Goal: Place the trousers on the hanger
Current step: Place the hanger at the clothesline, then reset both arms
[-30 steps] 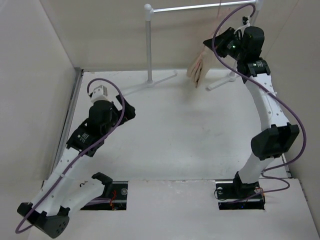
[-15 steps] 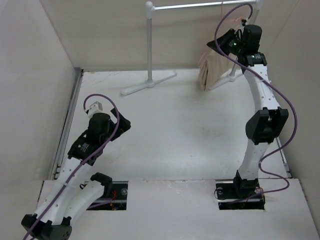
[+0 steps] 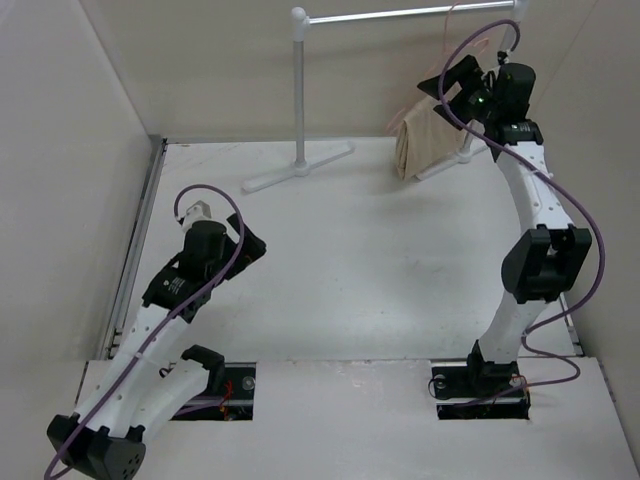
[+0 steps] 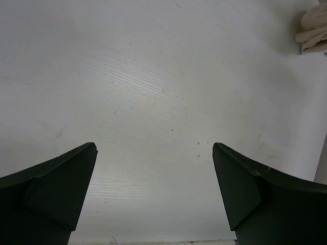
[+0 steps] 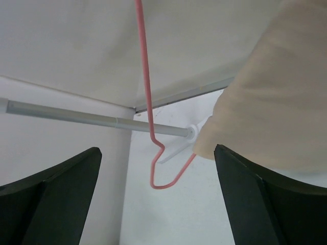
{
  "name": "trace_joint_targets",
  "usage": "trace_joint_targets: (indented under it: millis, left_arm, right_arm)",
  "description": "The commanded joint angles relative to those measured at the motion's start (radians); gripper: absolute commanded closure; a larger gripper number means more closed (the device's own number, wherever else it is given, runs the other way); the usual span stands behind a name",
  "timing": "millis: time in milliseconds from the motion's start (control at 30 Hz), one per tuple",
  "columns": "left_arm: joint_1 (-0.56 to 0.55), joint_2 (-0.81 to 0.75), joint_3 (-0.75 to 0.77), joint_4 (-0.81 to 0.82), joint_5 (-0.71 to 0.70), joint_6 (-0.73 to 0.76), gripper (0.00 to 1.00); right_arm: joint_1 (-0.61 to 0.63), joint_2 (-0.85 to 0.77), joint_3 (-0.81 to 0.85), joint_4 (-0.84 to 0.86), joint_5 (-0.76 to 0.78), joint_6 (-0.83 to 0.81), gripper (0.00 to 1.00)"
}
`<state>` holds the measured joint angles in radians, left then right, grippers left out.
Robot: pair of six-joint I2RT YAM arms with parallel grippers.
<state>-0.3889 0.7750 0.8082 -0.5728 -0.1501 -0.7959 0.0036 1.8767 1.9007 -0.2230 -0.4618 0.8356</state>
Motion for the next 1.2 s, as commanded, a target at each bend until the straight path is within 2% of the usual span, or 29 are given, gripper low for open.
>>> trace_joint_targets:
  millis: [0, 100, 233, 367, 600, 800, 967, 1167]
  left_arm:
    - [0.02, 0.013, 0.022, 0.014, 0.003, -0.008, 0.0]
    - [0.04, 0.038, 0.032, -0.002, 0.01, -0.003, 0.0]
    - [0.043, 0.069, 0.045, -0.012, 0.012, 0.0, 0.0]
    - [0.02, 0.119, 0.054, -0.025, 0.014, -0.002, 0.0]
    - [-0.041, 0.159, 0.019, -0.012, 0.014, -0.005, 0.0]
    - [-0.083, 0.171, -0.043, 0.036, 0.014, -0.002, 0.0]
    - [-0.126, 0.205, -0.079, 0.086, 0.014, -0.005, 0.0]
    - [-0.167, 0.276, -0.061, 0.123, 0.004, -0.003, 0.0]
  right_arm:
    - [-0.043, -0.105, 0.027, 0.038, 0.02, -0.006, 0.0]
    - [-0.064, -0.18, 0.006, 0.016, 0.031, -0.015, 0.0]
    - [-0.087, -0.325, -0.121, 0.016, 0.034, -0.029, 0.0]
    - [-0.09, -0.522, -0.384, 0.034, 0.061, -0.043, 0.0]
    - [-0.077, -0.842, -0.883, 0.007, 0.204, -0.079, 0.0]
    - [-0.08, -1.034, -1.156, -0.169, 0.319, -0.099, 0.0]
    - [-0.063, -1.143, -1.316, -0.269, 0.393, -0.027, 0.0]
    - [-0.012, -1.183, -1.341, -0.325, 0.414, -0.009, 0.0]
